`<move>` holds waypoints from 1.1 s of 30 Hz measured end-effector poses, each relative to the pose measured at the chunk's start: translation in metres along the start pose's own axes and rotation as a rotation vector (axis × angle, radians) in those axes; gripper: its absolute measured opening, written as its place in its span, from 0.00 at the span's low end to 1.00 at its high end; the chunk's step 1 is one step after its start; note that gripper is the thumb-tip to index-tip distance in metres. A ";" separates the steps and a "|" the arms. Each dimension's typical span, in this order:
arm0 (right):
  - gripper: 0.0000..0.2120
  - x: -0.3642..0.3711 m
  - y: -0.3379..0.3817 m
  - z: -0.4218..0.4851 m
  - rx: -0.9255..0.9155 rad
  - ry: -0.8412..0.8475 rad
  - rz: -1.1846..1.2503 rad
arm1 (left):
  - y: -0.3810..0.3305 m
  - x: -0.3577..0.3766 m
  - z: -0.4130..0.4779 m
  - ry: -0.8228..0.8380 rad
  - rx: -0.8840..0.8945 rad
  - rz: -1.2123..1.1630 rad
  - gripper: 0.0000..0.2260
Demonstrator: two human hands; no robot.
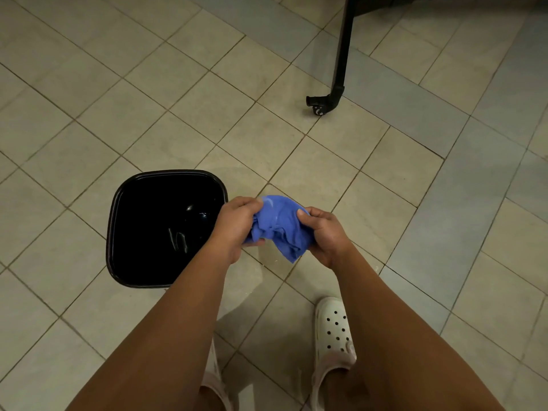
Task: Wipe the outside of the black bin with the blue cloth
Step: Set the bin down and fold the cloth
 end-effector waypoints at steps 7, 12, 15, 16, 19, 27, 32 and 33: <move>0.07 -0.010 -0.008 0.000 0.090 0.085 0.180 | 0.022 0.011 -0.002 0.128 -0.232 -0.343 0.21; 0.06 -0.001 -0.010 0.003 0.150 0.046 0.218 | 0.038 0.036 0.000 0.143 -0.317 -0.429 0.34; 0.05 0.002 -0.011 0.006 0.136 -0.019 0.055 | 0.049 0.041 0.004 0.005 -0.343 -0.409 0.46; 0.05 0.004 -0.012 0.008 0.114 -0.043 -0.029 | 0.053 0.041 0.005 -0.030 -0.338 -0.384 0.43; 0.05 0.013 -0.015 0.014 0.067 -0.114 -0.192 | 0.056 0.040 0.012 -0.076 -0.334 -0.357 0.28; 0.13 0.030 -0.008 0.023 -0.087 -0.155 -0.356 | 0.046 0.047 0.026 -0.092 -0.318 -0.198 0.10; 0.18 0.035 -0.004 0.034 -0.236 -0.163 -0.448 | 0.049 0.053 0.041 -0.225 -0.130 -0.183 0.17; 0.19 0.036 -0.005 0.037 -0.253 -0.147 -0.464 | 0.052 0.052 0.043 -0.238 -0.105 -0.185 0.18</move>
Point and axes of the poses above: each hand's wrist, its own z-axis towards the middle knuckle, its own x-axis out of the palm, y = z × x, the point moved 1 cm from there along z, towards the middle knuckle, and after that the axes turned 13 degrees about -y, right-handed, at the moved point
